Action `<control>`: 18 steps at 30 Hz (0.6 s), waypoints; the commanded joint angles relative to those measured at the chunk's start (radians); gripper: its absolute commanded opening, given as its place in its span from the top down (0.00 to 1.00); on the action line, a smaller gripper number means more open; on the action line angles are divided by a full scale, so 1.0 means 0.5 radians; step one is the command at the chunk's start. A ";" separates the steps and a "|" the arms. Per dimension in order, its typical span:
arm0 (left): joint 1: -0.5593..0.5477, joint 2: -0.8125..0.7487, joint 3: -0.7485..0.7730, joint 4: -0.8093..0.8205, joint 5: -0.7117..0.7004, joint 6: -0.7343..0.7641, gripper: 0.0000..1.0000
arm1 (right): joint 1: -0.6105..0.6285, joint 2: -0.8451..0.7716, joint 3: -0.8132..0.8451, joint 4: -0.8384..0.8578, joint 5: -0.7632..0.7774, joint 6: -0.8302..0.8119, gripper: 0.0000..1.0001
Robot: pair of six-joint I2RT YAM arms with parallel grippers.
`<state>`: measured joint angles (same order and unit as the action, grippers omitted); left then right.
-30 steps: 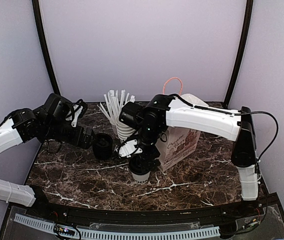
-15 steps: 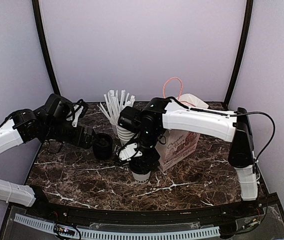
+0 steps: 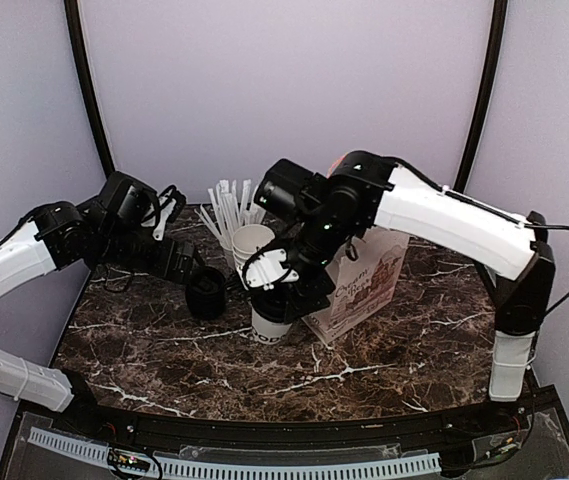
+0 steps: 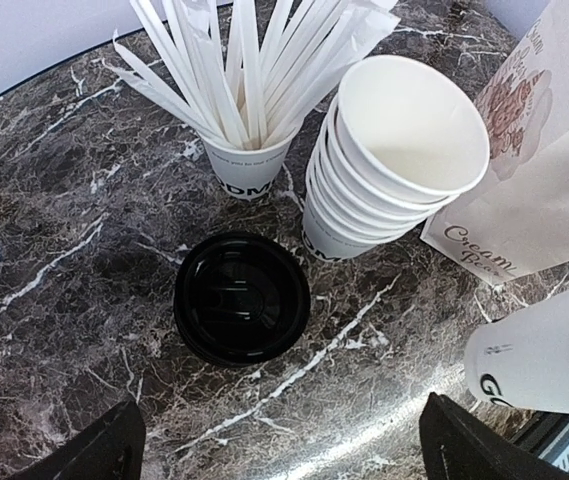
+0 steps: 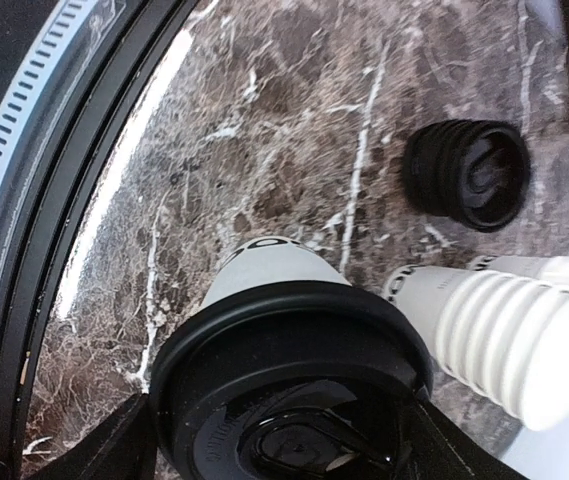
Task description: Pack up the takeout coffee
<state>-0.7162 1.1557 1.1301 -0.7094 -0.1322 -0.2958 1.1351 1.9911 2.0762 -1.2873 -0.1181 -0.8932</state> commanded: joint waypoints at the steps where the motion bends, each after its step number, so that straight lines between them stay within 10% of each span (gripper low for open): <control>1: 0.010 0.059 0.189 -0.080 -0.060 0.059 0.01 | -0.005 -0.292 0.187 0.046 0.026 -0.031 0.29; 10: 0.009 0.288 0.463 0.011 0.104 0.100 0.01 | -0.344 -0.436 0.664 0.210 -0.082 -0.050 0.30; 18: -0.003 0.608 0.724 0.399 0.689 0.033 0.07 | -0.736 -0.680 0.400 0.606 0.101 0.145 0.29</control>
<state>-0.7158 1.4033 1.4033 -0.6430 0.0296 -0.2661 0.8402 1.7237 2.3589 -1.1259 -0.1196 -0.8833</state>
